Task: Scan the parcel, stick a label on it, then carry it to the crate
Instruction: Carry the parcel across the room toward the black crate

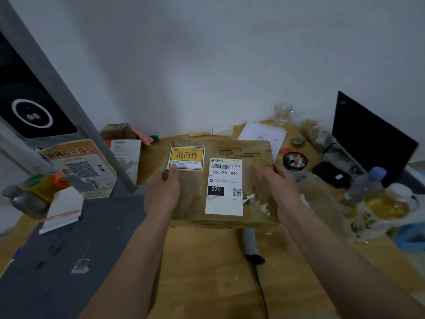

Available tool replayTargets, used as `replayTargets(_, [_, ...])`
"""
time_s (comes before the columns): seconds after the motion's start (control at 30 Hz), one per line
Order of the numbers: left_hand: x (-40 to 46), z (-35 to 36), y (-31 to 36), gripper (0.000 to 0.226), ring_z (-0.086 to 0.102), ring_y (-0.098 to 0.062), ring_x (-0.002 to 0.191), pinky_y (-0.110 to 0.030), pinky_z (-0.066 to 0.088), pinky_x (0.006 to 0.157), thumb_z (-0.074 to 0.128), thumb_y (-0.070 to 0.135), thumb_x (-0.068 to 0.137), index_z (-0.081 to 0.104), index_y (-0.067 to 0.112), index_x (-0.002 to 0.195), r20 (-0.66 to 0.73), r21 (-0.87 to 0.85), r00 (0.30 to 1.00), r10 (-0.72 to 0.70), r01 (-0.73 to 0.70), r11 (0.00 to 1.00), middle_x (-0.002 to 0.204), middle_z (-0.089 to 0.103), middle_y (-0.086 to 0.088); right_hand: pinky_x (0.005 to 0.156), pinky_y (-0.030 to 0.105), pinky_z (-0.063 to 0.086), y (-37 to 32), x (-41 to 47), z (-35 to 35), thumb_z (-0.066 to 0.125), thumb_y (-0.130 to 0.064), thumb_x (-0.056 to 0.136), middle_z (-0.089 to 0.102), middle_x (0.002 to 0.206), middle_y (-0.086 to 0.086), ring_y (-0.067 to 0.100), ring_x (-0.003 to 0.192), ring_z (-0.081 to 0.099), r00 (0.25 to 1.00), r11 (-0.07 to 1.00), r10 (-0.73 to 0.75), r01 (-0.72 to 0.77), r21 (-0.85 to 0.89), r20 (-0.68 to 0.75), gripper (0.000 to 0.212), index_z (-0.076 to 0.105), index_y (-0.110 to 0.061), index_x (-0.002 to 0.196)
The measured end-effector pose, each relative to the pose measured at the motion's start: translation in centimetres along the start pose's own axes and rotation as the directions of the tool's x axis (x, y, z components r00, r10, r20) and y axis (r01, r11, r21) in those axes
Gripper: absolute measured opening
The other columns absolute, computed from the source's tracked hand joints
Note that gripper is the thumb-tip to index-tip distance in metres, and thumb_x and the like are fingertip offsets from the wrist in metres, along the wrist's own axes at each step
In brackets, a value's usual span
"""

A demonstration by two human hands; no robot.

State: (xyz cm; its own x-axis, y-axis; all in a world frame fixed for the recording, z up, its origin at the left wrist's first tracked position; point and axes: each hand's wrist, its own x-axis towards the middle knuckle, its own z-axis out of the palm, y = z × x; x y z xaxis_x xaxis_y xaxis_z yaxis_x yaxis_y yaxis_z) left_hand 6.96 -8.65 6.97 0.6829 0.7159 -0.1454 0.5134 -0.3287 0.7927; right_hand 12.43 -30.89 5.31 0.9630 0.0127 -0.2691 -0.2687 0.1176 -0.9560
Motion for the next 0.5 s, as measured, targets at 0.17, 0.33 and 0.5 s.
replayTargets(0.17, [0.2,1.2,2.4,0.059,0.05,-0.029,0.119,-0.05,0.042,0.098,0.031,0.06,0.092,0.048,0.02,0.131,0.149,-0.054,0.983,0.109,-0.102,0.993,0.132,0.054,-0.006,0.077,0.039,0.057,-1.4,-2.3,-2.5,0.058,-0.032,0.084,0.075,0.094,-0.004,0.019,0.087,0.07,0.991,0.996,-0.078,0.082,0.032,-0.108,0.02,0.067,-0.03,0.101])
replayTargets(0.33, [-0.8,2.0,3.2,0.057,0.053,-0.028,0.108,-0.052,0.044,0.096,0.031,0.06,0.091,0.053,0.02,0.125,0.243,-0.058,0.948,0.207,-0.199,0.978,0.125,0.058,-0.005,0.051,0.027,0.055,-1.7,-5.5,-3.9,0.058,-0.031,0.084,0.075,0.082,-0.003,0.014,0.067,0.072,0.956,0.99,-0.124,0.138,0.033,-0.264,0.02,0.066,-0.024,0.102])
replayTargets(0.5, [-2.9,2.9,3.9,0.059,0.051,-0.03,0.114,-0.048,0.042,0.096,0.029,0.06,0.092,0.052,0.019,0.127,0.351,-0.005,0.874,0.337,-0.358,0.934,0.129,0.057,-0.006,0.055,0.031,0.057,-0.8,-9.6,-5.6,0.058,-0.032,0.083,0.074,0.085,0.004,0.019,0.069,0.072,0.891,0.988,-0.13,0.154,0.02,-0.435,0.024,0.066,-0.021,0.103])
